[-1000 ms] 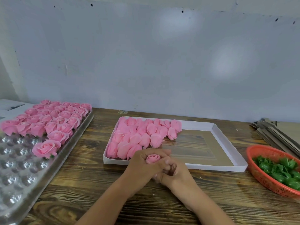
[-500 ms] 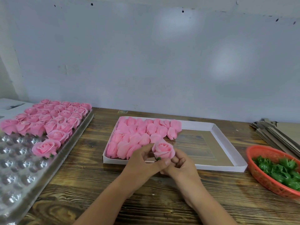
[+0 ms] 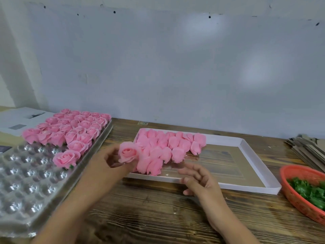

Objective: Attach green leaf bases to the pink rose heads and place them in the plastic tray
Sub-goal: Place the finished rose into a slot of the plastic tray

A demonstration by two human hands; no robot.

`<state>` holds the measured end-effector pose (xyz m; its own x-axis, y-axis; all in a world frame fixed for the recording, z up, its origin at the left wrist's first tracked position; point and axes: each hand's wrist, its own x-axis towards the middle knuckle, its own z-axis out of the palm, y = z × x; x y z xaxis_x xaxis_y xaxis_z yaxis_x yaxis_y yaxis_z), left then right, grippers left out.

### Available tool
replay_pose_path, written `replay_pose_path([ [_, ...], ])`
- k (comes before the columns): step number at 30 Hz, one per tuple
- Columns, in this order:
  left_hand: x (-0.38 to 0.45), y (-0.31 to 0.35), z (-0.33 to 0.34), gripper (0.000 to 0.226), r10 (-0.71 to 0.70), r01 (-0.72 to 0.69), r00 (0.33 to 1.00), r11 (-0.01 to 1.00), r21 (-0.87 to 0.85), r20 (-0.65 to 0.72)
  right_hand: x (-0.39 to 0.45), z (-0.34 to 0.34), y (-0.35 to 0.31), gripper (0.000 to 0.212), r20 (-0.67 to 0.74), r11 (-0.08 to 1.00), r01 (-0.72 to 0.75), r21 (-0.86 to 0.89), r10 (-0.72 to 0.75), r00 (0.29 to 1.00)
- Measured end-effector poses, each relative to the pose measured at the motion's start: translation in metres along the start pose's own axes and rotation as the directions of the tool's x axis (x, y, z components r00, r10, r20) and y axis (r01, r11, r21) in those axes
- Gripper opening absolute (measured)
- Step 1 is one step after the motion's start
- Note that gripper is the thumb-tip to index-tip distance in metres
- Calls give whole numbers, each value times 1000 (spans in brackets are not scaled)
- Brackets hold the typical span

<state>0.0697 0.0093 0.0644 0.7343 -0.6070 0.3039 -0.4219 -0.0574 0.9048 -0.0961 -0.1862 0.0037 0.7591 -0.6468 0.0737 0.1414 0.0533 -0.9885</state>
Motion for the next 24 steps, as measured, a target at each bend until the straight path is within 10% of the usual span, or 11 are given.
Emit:
replay_pose_path([
  [10, 47, -90, -200, 45, -178, 256, 884, 958, 128, -433, 0, 3, 0, 38, 0, 999, -6, -35, 6, 1000],
  [24, 88, -134, -166, 29, -193, 311, 936, 843, 439, -293, 0, 1, -4, 36, -40, 999, 6, -38, -7, 999],
])
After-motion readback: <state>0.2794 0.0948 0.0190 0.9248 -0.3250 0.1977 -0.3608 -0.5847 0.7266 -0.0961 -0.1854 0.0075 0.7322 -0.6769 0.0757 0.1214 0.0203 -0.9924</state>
